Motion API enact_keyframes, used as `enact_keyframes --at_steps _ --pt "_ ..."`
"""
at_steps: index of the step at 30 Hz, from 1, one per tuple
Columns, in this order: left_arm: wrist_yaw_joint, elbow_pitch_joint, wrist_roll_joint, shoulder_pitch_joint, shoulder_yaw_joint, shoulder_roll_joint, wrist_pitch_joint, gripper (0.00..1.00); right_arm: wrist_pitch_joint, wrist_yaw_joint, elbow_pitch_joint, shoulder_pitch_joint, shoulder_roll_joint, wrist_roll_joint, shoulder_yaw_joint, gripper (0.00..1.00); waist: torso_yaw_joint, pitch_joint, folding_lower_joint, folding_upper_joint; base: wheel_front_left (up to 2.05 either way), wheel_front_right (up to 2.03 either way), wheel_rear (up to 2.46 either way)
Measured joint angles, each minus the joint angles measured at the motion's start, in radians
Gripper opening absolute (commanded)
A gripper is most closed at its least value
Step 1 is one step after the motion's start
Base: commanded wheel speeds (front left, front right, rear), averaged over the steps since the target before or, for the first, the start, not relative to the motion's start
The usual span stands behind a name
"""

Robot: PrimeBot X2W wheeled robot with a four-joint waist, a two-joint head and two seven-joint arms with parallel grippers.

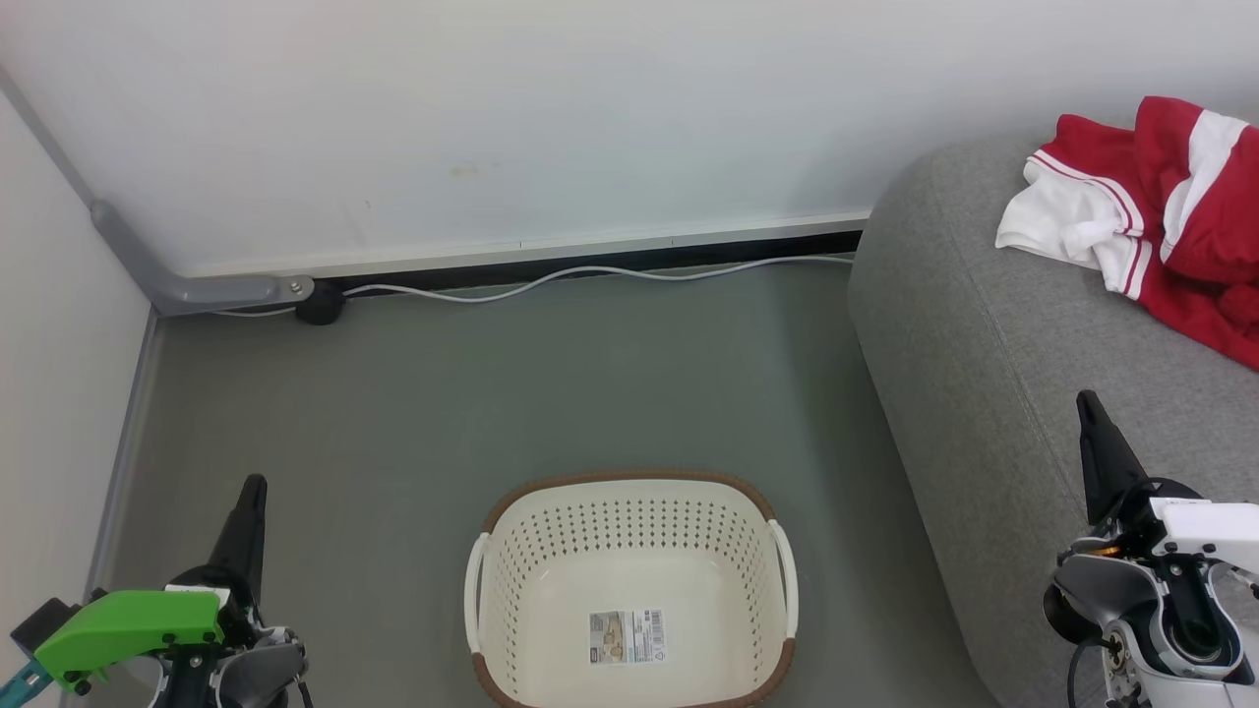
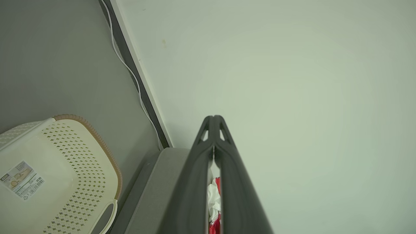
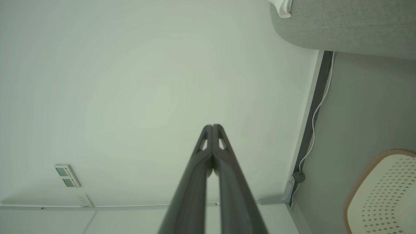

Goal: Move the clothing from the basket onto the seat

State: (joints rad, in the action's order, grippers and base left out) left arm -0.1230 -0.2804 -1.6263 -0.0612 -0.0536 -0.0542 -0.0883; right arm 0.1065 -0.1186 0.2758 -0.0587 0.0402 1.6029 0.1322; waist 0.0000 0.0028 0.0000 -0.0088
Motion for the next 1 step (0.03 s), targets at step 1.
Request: enact_keyframes --at_steps 1 --pt "0.0 0.0 0.0 0.0 0.0 0.0 0.0 0.0 0.0 0.0 0.0 0.0 0.0 0.0 0.0 0.0 0.0 0.0 0.0 0.0 0.0 0.0 0.0"
